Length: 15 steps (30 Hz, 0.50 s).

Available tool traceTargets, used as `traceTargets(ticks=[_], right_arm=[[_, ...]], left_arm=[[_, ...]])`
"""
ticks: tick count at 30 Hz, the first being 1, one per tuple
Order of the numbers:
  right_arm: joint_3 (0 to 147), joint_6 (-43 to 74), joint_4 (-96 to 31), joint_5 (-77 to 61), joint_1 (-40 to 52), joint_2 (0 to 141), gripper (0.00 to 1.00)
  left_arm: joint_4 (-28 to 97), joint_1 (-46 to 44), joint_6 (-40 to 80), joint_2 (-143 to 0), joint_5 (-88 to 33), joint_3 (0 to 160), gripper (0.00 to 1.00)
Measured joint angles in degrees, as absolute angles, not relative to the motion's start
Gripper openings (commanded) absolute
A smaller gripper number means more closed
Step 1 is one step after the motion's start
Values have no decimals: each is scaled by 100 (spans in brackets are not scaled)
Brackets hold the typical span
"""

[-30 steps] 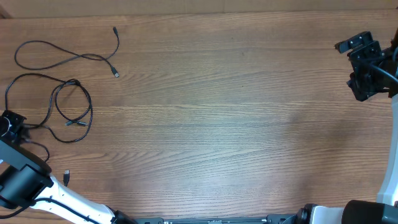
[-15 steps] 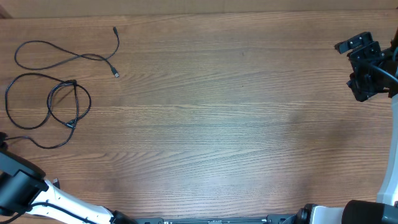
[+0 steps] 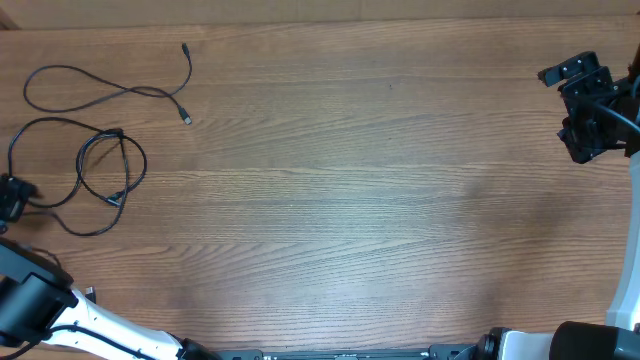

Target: Untangle cables

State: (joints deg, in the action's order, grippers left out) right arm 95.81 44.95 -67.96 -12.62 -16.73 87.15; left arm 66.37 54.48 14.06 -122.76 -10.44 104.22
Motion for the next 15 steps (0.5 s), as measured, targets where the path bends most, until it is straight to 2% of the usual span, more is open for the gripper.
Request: traceTargets(ticks=[4, 12, 15], right_arm=[[9581, 4493, -6840, -1262, -1645, 8715, 100], [9581, 4491, -6849, -1262, -1636, 8715, 100], [9581, 4493, -6851, -1264, -1636, 8715, 100]], left_arm=[[6884, 5448, 1186, -12276, -1441, 10672, 100], [7264, 5448, 2110, -11961, -119, 11592, 100], [7290, 5450, 2283, -11651, -296, 11708, 95]])
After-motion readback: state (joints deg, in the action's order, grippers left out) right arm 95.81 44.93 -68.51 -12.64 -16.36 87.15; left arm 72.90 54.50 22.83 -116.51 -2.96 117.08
